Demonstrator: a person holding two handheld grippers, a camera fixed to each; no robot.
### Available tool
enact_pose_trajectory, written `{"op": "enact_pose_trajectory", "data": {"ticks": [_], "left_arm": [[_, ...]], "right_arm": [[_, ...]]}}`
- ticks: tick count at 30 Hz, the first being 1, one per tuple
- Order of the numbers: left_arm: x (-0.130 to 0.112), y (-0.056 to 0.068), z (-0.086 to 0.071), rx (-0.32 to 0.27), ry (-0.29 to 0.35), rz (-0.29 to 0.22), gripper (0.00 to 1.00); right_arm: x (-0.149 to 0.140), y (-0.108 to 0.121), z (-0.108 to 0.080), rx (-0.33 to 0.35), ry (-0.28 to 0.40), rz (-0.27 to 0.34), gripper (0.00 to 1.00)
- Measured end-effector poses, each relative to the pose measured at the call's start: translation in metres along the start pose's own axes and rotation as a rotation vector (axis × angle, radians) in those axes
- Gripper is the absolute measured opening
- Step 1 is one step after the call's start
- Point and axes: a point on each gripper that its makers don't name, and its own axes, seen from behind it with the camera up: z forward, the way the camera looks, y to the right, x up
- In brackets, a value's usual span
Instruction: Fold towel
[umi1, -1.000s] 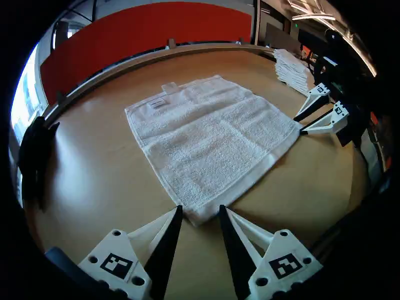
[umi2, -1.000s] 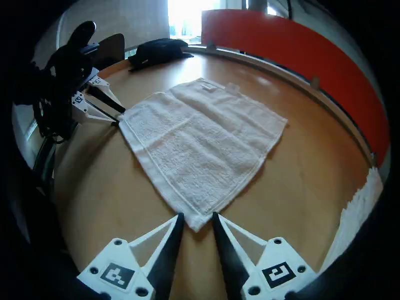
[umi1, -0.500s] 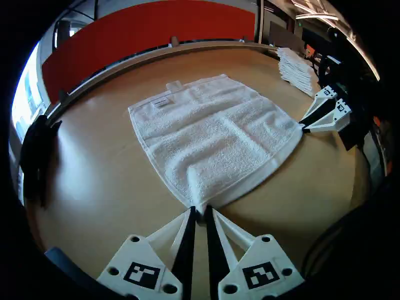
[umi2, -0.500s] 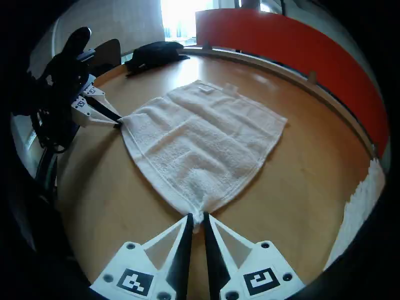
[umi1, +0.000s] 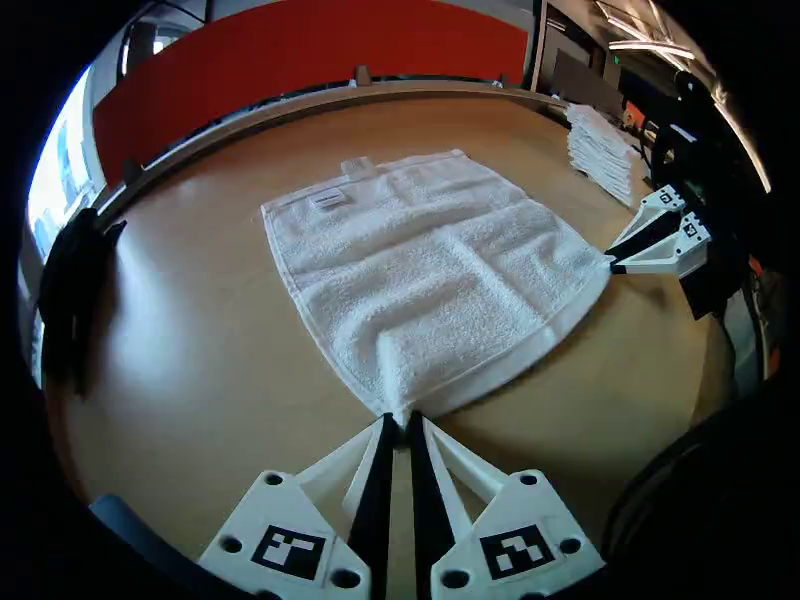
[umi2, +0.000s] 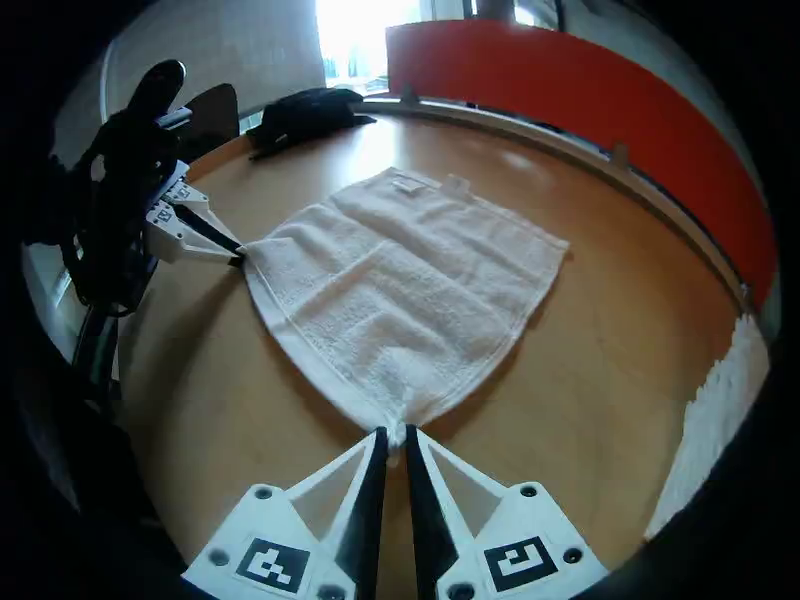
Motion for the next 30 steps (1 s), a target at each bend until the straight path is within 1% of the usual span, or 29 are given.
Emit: {"op": "enact_pose_trajectory", "data": {"ticks": [5, 14, 23, 30], "left_arm": [[0.006, 0.006, -0.01, -0.002, 0.007, -0.009, 0.11], [0.02, 0.017, -0.031, -0.02, 0.017, -0.031, 0.11], [0.036, 0.022, -0.051, -0.03, 0.017, -0.025, 0.11], [0.044, 0.025, -0.066, -0.036, 0.018, -0.031, 0.11]], "right_arm": [[0.007, 0.001, -0.011, -0.006, 0.02, -0.003, 0.13], [0.027, 0.003, -0.037, -0.025, 0.066, -0.014, 0.13], [0.047, 0.002, -0.061, -0.026, 0.106, -0.014, 0.13], [0.057, 0.0, -0.075, -0.021, 0.121, -0.015, 0.13]]}}
